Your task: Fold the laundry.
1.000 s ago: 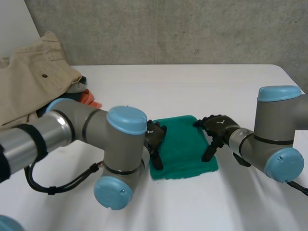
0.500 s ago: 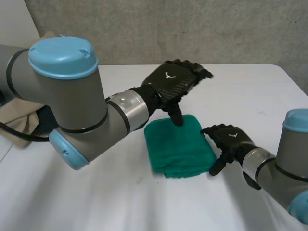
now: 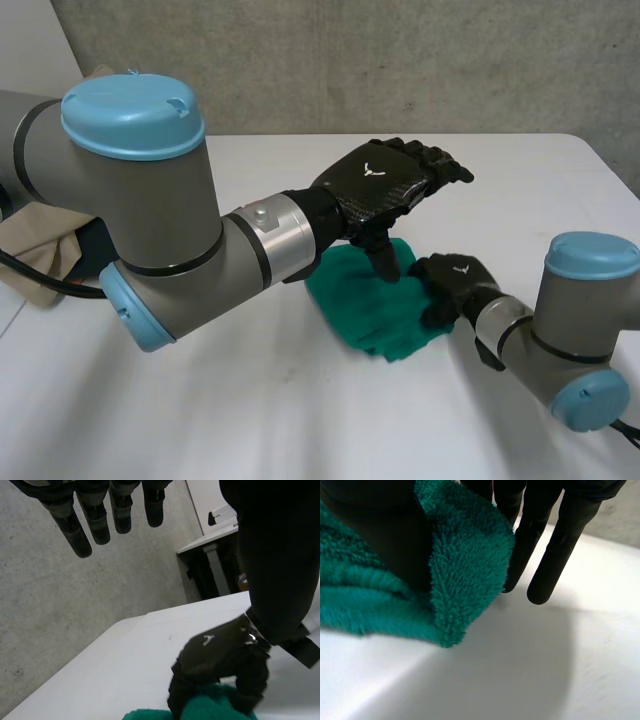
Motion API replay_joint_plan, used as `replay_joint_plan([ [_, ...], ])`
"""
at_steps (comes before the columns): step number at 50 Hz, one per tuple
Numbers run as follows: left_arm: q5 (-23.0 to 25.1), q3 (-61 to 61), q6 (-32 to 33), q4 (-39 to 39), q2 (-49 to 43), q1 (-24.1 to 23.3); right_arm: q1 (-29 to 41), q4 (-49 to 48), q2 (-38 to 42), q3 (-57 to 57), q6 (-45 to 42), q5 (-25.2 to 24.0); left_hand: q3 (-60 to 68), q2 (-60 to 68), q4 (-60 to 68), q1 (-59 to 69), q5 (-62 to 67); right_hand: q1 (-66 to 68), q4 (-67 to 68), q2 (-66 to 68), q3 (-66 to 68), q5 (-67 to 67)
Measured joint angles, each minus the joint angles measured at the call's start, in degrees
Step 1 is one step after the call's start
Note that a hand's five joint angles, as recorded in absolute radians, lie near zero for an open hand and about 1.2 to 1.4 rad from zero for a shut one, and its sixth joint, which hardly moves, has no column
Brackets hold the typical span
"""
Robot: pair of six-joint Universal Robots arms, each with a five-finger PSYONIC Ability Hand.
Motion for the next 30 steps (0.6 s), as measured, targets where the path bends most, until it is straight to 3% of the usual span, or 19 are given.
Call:
replay_joint_plan([
  [10, -0.08, 1.61, -0.06, 0.22, 0.57, -0.01, -5.57, -1.86, 3.28, -13.34, 0.41, 5.35, 0.00, 0.00, 0.00, 0.00, 0.00, 0.00, 0.17, 0.77, 0.31, 0.79],
  [19, -0.11, 2.91, -1.75, 0.35, 2.31, -0.19, -15.18, 0.69, 20.10, -40.13, 0.52, 10.00, 0.00, 0.00, 0.00, 0.00, 0.00, 0.00, 0.18, 1.63, 1.14, 1.29],
  [26, -0.08, 2.95, -2.68, 0.44, 3.15, -0.44, -20.95, 12.16, 35.02, -66.59, 0.44, 11.47, 0.00, 0.00, 0.00, 0.00, 0.00, 0.00, 0.18, 1.63, 1.14, 1.29],
  [30, -0.09, 2.92, -2.68, 0.47, 3.12, -0.71, -22.85, 16.82, 39.30, -75.94, 0.36, 11.42, 0.00, 0.00, 0.00, 0.00, 0.00, 0.00, 0.19, 1.63, 1.14, 1.29],
])
